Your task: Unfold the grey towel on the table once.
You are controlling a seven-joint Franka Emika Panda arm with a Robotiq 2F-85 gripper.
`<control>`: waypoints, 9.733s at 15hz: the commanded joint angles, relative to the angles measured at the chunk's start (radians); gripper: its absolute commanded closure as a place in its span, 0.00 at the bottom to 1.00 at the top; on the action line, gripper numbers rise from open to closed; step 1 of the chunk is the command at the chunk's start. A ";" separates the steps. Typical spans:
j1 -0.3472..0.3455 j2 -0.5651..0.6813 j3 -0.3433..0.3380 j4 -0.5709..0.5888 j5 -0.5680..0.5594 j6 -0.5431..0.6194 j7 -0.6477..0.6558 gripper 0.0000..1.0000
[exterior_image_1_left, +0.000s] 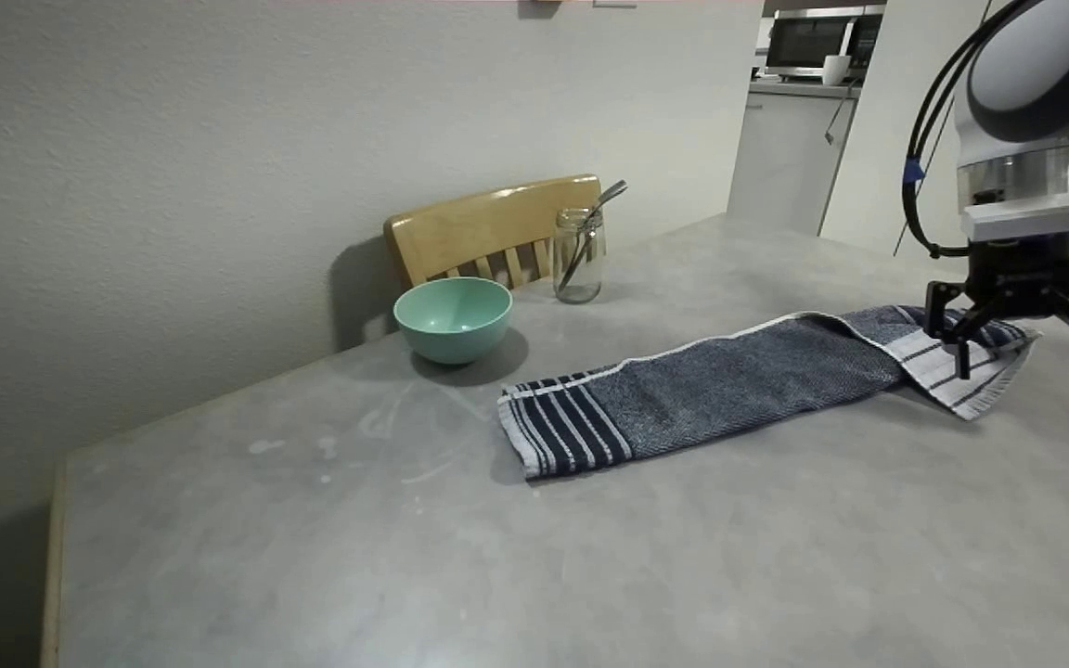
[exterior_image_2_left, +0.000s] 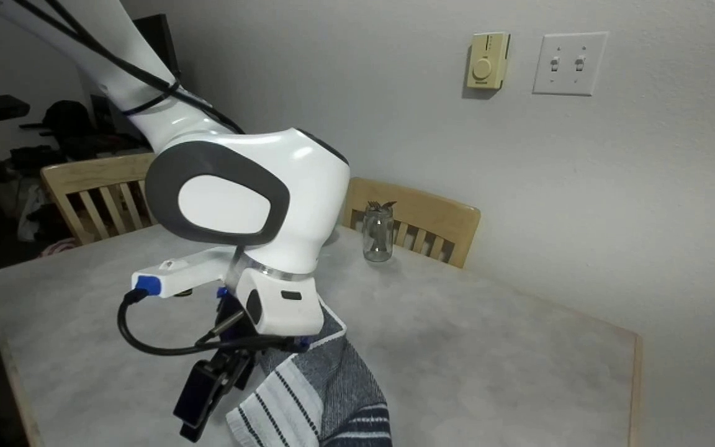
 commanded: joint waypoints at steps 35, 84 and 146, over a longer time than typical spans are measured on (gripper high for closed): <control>0.011 0.061 0.023 -0.025 0.121 0.165 -0.114 0.00; 0.270 0.109 -0.400 0.067 -0.429 0.579 0.934 0.99; -0.090 0.365 -0.192 0.350 0.012 0.705 0.401 1.00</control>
